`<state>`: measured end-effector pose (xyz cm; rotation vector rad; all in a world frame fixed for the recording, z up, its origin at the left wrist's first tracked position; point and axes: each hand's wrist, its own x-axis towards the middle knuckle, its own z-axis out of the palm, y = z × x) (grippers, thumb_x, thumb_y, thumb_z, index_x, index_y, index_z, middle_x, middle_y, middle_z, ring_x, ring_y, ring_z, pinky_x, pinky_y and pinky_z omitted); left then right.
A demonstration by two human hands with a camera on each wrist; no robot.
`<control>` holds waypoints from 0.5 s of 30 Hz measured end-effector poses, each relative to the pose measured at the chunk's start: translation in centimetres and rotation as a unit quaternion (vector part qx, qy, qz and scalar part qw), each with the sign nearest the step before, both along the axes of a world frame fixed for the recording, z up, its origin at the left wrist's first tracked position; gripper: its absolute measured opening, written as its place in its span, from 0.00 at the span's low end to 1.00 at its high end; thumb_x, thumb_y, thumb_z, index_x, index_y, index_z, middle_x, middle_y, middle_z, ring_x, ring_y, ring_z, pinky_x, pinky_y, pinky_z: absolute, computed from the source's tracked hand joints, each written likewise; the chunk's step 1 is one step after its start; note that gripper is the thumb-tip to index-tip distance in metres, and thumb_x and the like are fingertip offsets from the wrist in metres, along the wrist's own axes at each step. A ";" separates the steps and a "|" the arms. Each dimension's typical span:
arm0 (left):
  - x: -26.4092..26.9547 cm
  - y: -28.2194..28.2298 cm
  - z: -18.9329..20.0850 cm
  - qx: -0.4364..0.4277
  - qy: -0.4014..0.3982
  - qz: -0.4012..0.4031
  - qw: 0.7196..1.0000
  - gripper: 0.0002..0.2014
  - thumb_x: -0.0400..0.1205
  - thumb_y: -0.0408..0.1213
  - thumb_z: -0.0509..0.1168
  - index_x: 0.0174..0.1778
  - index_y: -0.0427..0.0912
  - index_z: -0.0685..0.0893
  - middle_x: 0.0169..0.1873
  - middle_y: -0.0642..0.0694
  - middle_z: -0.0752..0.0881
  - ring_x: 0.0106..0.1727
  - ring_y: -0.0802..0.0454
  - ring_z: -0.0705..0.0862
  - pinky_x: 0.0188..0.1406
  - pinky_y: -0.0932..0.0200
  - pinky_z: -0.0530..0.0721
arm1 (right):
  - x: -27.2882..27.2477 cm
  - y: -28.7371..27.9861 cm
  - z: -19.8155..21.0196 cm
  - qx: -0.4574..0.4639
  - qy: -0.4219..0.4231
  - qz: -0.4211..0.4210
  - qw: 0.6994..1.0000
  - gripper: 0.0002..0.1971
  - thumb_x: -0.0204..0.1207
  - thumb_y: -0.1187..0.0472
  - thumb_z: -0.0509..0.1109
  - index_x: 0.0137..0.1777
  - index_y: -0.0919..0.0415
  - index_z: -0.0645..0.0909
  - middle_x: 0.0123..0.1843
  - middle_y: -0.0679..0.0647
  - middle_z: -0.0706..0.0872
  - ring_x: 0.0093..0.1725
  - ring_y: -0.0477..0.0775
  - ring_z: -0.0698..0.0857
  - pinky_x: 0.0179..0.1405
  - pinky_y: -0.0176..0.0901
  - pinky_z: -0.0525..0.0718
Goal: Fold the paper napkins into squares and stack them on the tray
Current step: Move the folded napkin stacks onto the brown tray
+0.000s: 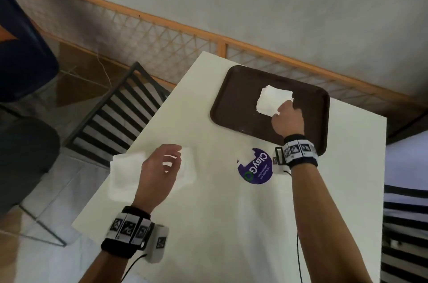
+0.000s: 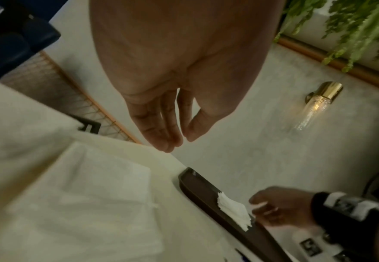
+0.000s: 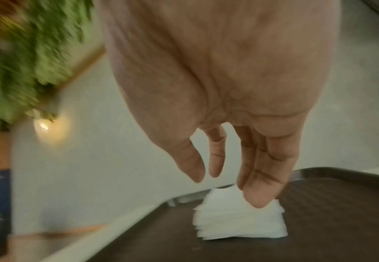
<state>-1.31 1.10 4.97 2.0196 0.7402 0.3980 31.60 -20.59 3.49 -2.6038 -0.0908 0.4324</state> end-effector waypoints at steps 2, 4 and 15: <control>-1.4 1.3 -0.8 0.087 0.023 0.011 0.996 0.09 0.87 0.28 0.72 0.59 0.46 0.89 0.48 0.55 0.91 0.43 0.61 0.89 0.42 0.73 0.85 | -5.3 2.3 1.5 0.061 -0.020 0.024 0.998 0.13 0.92 0.58 0.67 0.70 0.65 0.80 0.65 0.69 0.86 0.66 0.72 0.86 0.62 0.53 0.79; -2.6 2.2 -2.5 0.131 0.070 0.013 0.989 0.08 0.86 0.29 0.73 0.58 0.43 0.89 0.50 0.50 0.88 0.42 0.56 0.88 0.47 0.59 0.90 | -10.8 5.3 1.3 0.084 0.021 0.069 0.994 0.17 0.93 0.49 0.66 0.63 0.65 0.85 0.60 0.67 0.92 0.64 0.72 0.90 0.58 0.52 0.79; -4.9 2.3 -6.4 0.075 0.164 -0.069 0.981 0.12 0.87 0.29 0.67 0.66 0.43 0.86 0.60 0.44 0.87 0.61 0.39 0.88 0.65 0.38 0.87 | -25.4 16.1 -3.9 0.059 0.182 0.145 0.971 0.28 0.87 0.52 0.69 0.79 0.71 0.72 0.78 0.69 0.77 0.79 0.75 0.75 0.81 0.60 0.73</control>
